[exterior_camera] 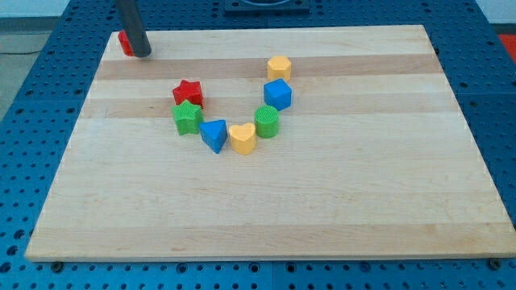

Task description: Move the blue cube to the right of the yellow hexagon

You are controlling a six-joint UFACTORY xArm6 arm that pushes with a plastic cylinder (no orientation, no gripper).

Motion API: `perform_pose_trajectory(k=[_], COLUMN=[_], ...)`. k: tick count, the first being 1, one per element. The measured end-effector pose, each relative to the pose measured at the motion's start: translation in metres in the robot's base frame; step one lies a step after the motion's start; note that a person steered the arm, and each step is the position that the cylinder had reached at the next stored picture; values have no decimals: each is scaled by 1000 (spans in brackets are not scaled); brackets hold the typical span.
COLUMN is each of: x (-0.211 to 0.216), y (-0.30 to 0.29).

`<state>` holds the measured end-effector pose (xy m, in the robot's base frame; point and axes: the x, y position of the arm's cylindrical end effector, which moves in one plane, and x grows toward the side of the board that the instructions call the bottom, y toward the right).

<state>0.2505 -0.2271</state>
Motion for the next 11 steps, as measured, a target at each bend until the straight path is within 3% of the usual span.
perform_pose_trajectory(k=[4,6,9,10,11], x=[64,116,151,149,113], y=[138,183,224,239,264])
